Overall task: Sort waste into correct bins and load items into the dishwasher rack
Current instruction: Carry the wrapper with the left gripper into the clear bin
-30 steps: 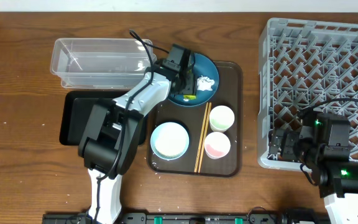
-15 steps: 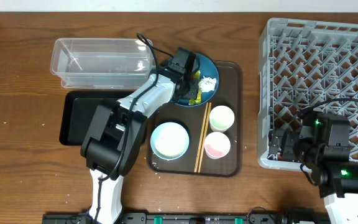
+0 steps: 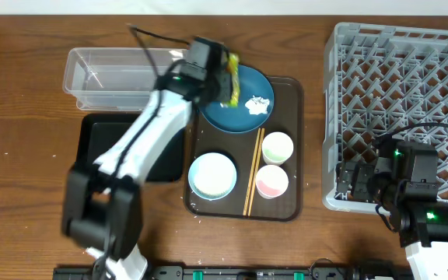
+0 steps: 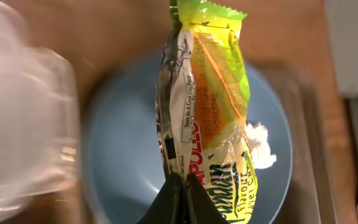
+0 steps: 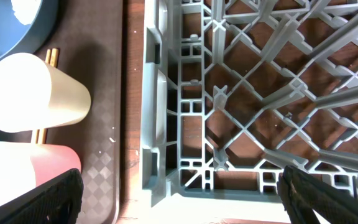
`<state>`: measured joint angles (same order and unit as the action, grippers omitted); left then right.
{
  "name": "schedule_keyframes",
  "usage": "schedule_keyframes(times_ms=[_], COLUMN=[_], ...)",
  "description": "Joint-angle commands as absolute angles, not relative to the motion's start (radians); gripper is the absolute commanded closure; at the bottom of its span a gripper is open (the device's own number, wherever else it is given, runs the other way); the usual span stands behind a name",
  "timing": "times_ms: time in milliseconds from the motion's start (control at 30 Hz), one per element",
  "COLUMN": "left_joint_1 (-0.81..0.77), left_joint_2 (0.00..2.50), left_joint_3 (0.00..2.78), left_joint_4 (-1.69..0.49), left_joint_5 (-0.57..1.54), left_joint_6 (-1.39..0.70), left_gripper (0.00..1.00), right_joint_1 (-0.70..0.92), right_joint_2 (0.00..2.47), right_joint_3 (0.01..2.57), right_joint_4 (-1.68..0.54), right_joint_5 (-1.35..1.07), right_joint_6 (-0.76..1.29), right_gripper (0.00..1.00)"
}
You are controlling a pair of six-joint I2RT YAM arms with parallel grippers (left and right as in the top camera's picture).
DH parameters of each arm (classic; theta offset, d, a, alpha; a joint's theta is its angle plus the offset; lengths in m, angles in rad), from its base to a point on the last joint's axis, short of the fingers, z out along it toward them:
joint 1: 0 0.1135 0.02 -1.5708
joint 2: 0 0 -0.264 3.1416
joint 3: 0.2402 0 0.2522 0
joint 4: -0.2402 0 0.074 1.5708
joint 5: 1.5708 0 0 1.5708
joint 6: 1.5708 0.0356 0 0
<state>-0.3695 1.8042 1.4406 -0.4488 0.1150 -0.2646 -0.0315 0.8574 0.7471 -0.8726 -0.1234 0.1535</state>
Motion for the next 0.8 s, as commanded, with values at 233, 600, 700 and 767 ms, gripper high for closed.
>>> schedule_keyframes(times_ms=[233, 600, 700, 767], left_joint_1=[-0.188, -0.110, -0.138, -0.174], left_joint_2=[1.781, 1.781, 1.780, 1.784], left_joint_3=[1.443, 1.443, 1.442, 1.442], left_joint_4=[-0.451, -0.441, -0.444, -0.447], left_joint_5=[-0.069, 0.037, 0.165, 0.233], left_joint_6=[-0.256, -0.256, -0.256, -0.256], left_gripper=[0.94, 0.34, 0.33, 0.33], right_joint_1=[-0.019, -0.019, -0.019, -0.019], right_joint_2=[0.855, 0.855, 0.855, 0.855], right_joint_3=[0.770, 0.770, 0.770, 0.770], right_joint_4=[-0.871, -0.871, -0.872, -0.871], right_joint_5=[-0.132, -0.132, -0.132, -0.132], right_joint_6=[0.168, 0.168, 0.168, 0.168], right_gripper=[0.01, 0.01, 0.01, 0.01])
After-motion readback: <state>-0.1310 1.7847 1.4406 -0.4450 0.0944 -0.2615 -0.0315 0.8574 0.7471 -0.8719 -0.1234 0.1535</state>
